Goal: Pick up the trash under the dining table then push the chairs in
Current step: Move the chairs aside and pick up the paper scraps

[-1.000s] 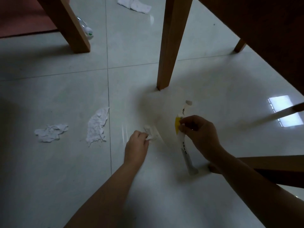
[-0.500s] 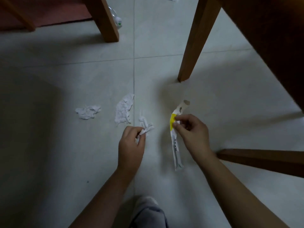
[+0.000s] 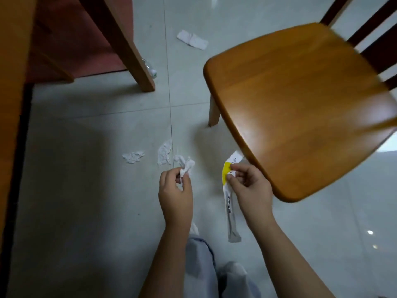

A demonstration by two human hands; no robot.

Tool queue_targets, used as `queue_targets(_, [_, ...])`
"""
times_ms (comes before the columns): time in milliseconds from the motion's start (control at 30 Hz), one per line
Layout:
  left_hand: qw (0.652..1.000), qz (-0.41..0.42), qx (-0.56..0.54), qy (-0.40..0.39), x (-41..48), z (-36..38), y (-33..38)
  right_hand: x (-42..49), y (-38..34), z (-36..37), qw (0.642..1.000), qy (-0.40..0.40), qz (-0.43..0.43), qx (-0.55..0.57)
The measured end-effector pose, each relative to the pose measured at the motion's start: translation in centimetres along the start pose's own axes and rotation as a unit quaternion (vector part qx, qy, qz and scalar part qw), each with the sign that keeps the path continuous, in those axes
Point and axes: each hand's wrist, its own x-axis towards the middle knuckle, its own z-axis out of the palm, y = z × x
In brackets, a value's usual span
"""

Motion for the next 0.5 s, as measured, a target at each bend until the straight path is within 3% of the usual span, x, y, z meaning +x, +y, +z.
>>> queue_targets(267, [0.996,0.063,0.0,-0.069,-5.2,-7.7,14.2,-7.8,-11.2,-8.6,0.997,0.055,-0.015,0.06])
queue_targets(500, [0.975,0.142,-0.008,-0.169,-8.6,-11.7,23.4,-14.1,-18.3,-15.1,0.991,0.127,-0.04,0.031])
